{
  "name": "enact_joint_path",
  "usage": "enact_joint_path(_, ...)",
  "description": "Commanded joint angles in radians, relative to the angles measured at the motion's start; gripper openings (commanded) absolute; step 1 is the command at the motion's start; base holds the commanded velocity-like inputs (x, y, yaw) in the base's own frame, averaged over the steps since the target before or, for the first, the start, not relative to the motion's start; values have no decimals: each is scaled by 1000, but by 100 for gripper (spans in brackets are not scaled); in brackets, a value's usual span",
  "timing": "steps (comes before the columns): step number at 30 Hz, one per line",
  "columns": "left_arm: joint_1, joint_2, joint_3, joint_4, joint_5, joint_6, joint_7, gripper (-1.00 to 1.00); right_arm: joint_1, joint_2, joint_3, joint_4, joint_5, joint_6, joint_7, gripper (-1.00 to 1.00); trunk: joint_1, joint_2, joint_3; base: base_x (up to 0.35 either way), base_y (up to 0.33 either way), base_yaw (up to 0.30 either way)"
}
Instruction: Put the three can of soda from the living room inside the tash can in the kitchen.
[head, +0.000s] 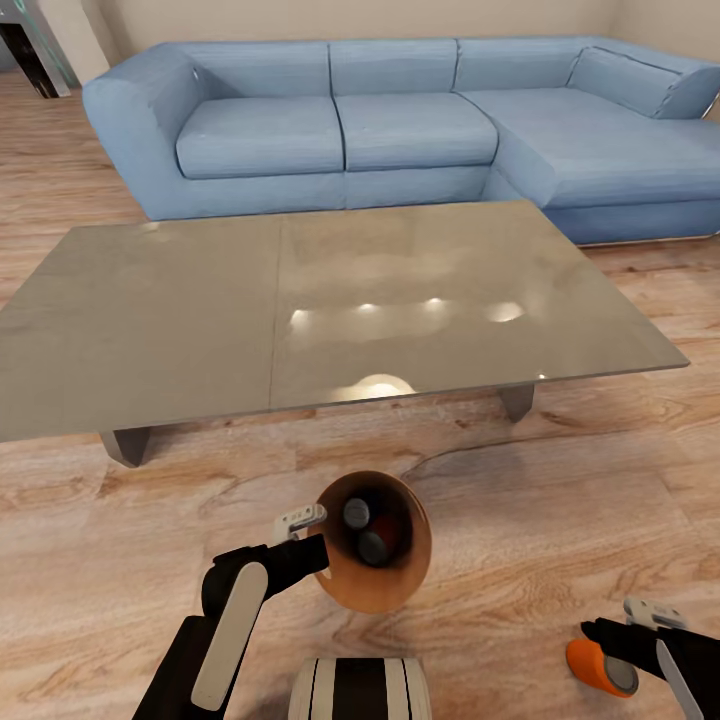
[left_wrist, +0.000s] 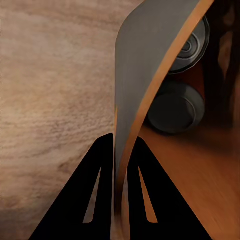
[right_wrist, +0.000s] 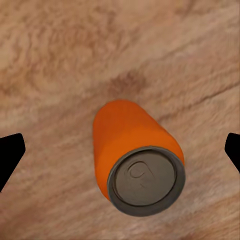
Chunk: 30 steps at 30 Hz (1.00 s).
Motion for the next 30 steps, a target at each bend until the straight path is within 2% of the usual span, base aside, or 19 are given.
enact_joint_path(1, 0, 0, -1, 0, 25, -7, -1, -100, -1, -2, 1, 4, 0, -2, 6, 100, 0, 0, 0, 0, 0, 0)
enact_joint_path(7, 0, 0, -1, 0, 25, -7, -1, -100, -3, -6, 4, 36, -1, -20, 15, 100, 0, 0, 0, 0, 0, 0)
enact_joint_path(16, 0, 0, -1, 0, 25, -7, 0, -100, -3, -9, 4, 162, 2, -161, 17, 100, 0, 0, 0, 0, 0, 0)
enact_joint_path(18, 0, 0, -1, 0, 25, -7, 0, -100, -3, -19, 6, 174, 0, -179, 17, 100, 0, 0, 0, 0, 0, 0)
enact_joint_path(23, 0, 0, -1, 0, 25, -7, 0, -100, -3, -32, 12, 196, 0, -192, 36, 100, 0, 0, 0, 0, 0, 0)
enact_joint_path(30, 0, 0, -1, 0, 25, -7, 0, -100, -3, -33, 17, 200, 2, -202, 47, 100, 0, 0, 0, 0, 0, 0)
